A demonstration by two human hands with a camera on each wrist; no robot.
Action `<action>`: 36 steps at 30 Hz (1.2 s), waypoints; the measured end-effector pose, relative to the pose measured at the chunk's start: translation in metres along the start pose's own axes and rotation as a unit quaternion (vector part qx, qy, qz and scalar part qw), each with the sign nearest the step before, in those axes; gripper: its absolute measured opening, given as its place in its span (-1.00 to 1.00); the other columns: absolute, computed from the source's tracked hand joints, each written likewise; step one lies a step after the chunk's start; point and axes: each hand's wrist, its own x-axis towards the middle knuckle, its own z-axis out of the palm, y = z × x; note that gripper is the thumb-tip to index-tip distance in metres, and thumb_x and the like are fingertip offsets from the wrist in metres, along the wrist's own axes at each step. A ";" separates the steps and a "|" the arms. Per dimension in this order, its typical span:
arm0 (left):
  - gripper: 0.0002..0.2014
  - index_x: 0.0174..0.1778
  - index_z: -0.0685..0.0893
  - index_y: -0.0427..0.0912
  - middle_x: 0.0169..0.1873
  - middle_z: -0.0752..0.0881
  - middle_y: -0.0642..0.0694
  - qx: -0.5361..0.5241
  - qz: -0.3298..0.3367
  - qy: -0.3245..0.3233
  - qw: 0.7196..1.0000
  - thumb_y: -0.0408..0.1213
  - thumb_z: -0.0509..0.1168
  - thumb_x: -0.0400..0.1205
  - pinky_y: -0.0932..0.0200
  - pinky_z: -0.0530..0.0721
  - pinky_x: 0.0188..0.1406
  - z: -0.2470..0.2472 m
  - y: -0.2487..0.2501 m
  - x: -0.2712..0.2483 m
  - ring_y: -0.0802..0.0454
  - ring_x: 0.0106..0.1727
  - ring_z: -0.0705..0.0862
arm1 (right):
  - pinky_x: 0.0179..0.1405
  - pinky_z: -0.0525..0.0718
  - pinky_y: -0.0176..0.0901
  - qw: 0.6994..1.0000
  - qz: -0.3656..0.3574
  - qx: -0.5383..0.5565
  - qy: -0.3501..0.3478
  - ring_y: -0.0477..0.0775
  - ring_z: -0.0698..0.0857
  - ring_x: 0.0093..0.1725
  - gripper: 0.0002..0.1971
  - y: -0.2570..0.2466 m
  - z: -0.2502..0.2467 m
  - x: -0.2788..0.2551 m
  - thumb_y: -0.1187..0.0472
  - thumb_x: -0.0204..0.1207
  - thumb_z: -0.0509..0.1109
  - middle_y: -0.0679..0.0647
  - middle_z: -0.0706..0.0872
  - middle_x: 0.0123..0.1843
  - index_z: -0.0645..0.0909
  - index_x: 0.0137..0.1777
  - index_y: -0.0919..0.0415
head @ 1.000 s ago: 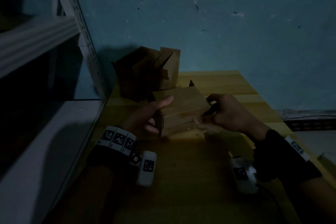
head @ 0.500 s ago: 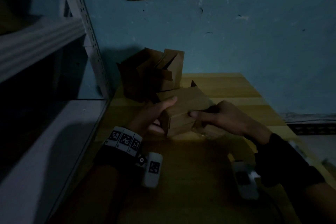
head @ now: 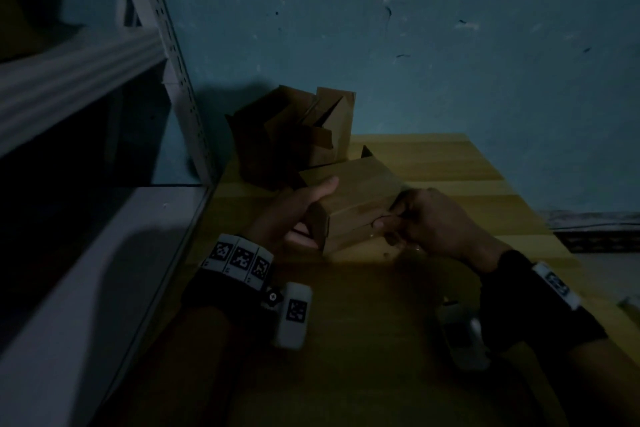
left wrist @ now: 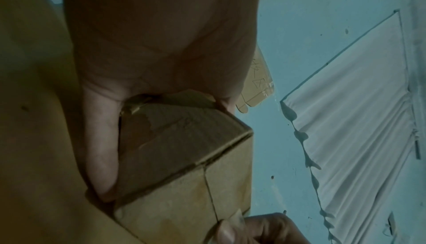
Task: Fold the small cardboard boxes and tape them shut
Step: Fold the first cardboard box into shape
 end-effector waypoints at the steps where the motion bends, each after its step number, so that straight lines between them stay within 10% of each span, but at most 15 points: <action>1: -0.56 0.05 0.50 -0.03 -0.06 0.68 -0.18 -0.001 -0.001 -0.001 1.000 0.19 0.43 0.49 -0.01 0.78 -0.26 0.000 0.000 0.000 -0.13 -0.07 0.73 | -0.38 0.39 -0.34 1.000 0.007 0.002 0.009 -0.36 0.62 -0.51 -0.69 0.001 -0.001 0.000 -0.06 0.63 0.42 -0.07 0.77 -0.34 0.74 -0.24 0.11; 9: -0.47 0.21 0.48 -0.10 -0.02 0.68 -0.20 0.005 0.007 -0.006 1.000 0.18 0.42 0.51 0.01 0.78 -0.26 0.000 -0.003 -0.001 -0.13 -0.05 0.74 | -0.25 0.46 -0.30 0.999 -0.003 -0.002 0.052 -0.19 0.64 -0.18 -0.88 0.008 -0.003 0.000 0.01 0.56 0.53 -0.14 0.68 -0.12 0.79 -0.13 0.02; 16: -0.31 0.33 0.58 -0.19 0.04 0.74 -0.27 0.005 0.009 -0.045 0.999 0.24 0.42 0.44 0.12 0.74 -0.42 -0.014 -0.005 0.001 -0.14 -0.07 0.79 | -0.43 0.45 -0.53 0.994 -0.084 0.067 0.034 -0.29 0.69 -0.45 -0.87 0.012 -0.010 0.001 0.15 0.44 0.62 -0.25 0.75 -0.46 0.81 -0.32 -0.01; 21: -0.51 -0.05 0.61 -0.25 -0.52 0.59 -0.05 -0.017 0.007 -0.086 0.996 0.19 0.39 0.53 0.28 0.46 -0.65 -0.019 -0.007 0.001 0.07 -0.54 0.53 | -0.37 0.59 -0.33 0.991 -0.091 0.100 0.018 -0.05 0.76 -0.37 -0.84 0.017 -0.012 -0.001 0.10 0.46 0.59 0.03 0.86 -0.32 0.89 -0.22 0.18; 25: -0.57 -0.22 0.65 -0.20 -0.56 0.50 -0.03 -0.047 -0.001 -0.111 0.993 0.17 0.35 0.57 0.31 0.37 -0.67 -0.020 -0.004 -0.004 0.08 -0.57 0.44 | -0.53 0.36 -0.41 0.984 -0.090 0.154 0.024 -0.19 0.42 -0.63 -0.84 0.012 -0.017 -0.007 0.22 0.50 0.59 0.00 0.67 -0.58 0.86 -0.32 0.13; 32: -0.65 0.23 0.62 -0.15 -0.01 0.74 -0.19 -0.138 0.043 -0.029 0.989 0.03 0.29 0.67 -0.03 0.68 0.01 -0.020 0.002 -0.009 -0.15 0.00 0.73 | -0.14 0.73 -0.05 0.968 -0.066 0.240 0.014 0.44 0.78 -0.21 -0.86 0.013 -0.024 -0.012 0.23 0.42 0.63 0.27 0.86 -0.28 0.86 -0.25 0.34; 36: -0.68 0.24 0.60 -0.15 0.05 0.72 -0.20 -0.155 0.047 -0.036 0.986 0.00 0.20 0.73 -0.04 0.67 0.05 -0.021 0.003 -0.010 -0.16 0.05 0.73 | -0.32 0.63 -0.30 0.959 -0.081 0.271 0.015 0.03 0.73 -0.40 -0.86 0.013 -0.028 -0.014 0.29 0.38 0.61 0.19 0.85 -0.36 0.85 -0.25 0.41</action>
